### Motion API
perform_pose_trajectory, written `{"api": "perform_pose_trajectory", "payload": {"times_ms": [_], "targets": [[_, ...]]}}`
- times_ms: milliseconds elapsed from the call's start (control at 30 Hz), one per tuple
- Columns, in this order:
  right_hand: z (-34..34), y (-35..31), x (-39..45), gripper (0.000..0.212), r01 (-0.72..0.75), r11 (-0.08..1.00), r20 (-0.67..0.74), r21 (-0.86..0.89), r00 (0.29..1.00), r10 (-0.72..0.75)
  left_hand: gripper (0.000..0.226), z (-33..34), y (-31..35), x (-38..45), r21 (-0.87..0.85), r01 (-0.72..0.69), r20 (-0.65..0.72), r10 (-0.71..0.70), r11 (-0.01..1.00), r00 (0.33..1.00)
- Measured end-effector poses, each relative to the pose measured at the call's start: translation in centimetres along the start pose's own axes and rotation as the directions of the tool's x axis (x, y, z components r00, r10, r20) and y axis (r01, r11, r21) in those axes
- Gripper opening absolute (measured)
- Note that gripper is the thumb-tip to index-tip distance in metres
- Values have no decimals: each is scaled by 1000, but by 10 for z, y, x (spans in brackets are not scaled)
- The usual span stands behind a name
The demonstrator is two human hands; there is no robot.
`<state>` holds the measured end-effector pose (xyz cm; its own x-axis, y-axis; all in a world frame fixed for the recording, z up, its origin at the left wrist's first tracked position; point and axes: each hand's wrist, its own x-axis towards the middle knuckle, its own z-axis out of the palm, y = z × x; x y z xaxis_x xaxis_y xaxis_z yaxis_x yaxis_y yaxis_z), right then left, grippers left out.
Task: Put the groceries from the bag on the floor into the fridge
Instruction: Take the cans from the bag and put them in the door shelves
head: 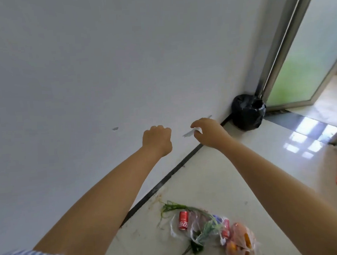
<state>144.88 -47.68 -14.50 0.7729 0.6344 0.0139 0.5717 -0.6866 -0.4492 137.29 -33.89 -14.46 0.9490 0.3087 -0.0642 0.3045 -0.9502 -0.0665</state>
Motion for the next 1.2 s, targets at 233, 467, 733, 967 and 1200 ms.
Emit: {"api": "perform_pose_trajectory", "payload": {"times_ms": [233,467,733,967,1200], "targets": [[135,54,17,35,-280,960,134,1,951,278,35,124,-14,66,-98,-185,183,201,978,962],[339,155,0,32,-419,908,221,-23,883,413,32,347,-8,82,-131,-232,336,263,964,904],[599,257,-45,37,-193,954,439,-228,854,278,33,642,4,72,-173,-137,538,210,975,816],[710,315,-30,38,117,922,611,-369,778,146,59,801,29,100,-317,37,532,146,948,834],[699,348,-27,30,-146,731,385,-667,772,505,115,842,47,96,-292,-18,609,200,956,768]]}}
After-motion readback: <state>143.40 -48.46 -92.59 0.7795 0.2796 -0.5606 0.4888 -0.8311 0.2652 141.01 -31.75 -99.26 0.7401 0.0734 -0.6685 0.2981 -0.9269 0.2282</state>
